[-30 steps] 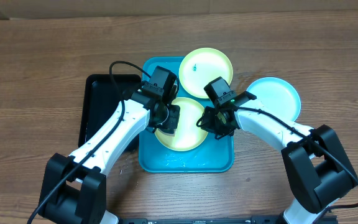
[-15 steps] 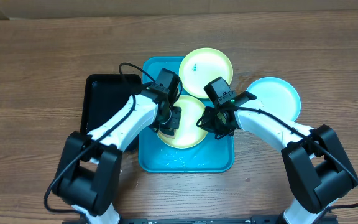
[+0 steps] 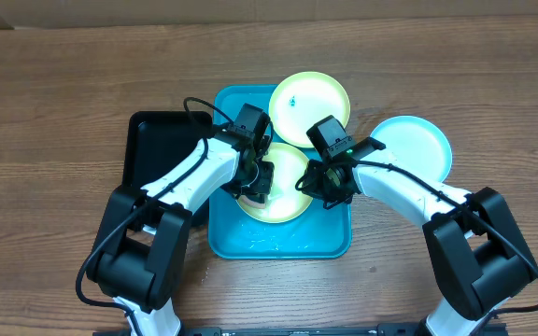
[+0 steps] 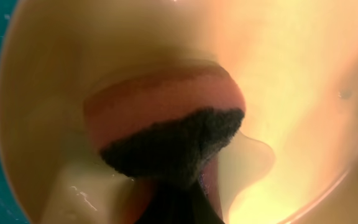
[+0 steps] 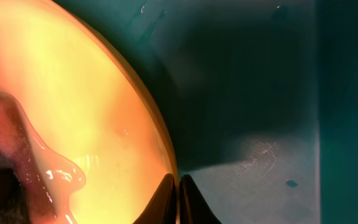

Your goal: Clean dirty plates on tray and stack at the side

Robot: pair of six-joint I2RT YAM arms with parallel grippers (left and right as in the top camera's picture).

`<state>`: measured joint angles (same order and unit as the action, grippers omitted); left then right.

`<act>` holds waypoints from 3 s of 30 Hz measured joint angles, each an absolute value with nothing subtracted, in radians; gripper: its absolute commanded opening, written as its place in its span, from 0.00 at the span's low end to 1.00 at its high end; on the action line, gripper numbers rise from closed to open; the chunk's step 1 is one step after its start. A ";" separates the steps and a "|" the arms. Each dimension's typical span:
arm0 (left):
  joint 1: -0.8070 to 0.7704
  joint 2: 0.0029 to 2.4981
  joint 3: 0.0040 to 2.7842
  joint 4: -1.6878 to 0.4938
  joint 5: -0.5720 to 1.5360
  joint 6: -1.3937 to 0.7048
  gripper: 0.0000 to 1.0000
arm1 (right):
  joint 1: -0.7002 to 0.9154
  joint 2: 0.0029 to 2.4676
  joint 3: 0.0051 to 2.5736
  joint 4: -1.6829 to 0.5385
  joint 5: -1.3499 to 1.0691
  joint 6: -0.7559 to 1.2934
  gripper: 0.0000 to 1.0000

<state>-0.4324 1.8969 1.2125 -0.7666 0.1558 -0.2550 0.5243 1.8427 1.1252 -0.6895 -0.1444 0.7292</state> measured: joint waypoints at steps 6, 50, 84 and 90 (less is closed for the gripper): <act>-0.428 1.903 1.280 -0.870 0.224 -0.226 0.04 | 0.524 1.843 1.125 -0.690 -0.142 0.729 0.04; -0.423 1.897 1.227 -0.736 0.342 -0.257 0.04 | 0.524 1.843 1.125 -0.690 -0.138 0.729 0.04; -0.405 2.013 1.358 -0.840 0.138 -0.252 0.04 | 0.546 1.843 1.124 -0.677 -0.122 0.729 0.04; -0.382 2.019 1.361 -0.838 0.312 -0.193 0.04 | 0.546 1.843 1.124 -0.681 -0.115 0.729 0.04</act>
<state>-0.3820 2.0190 1.3605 -0.8379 0.3122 -0.1932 0.5457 1.8427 1.1236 -0.6807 -0.1146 0.7288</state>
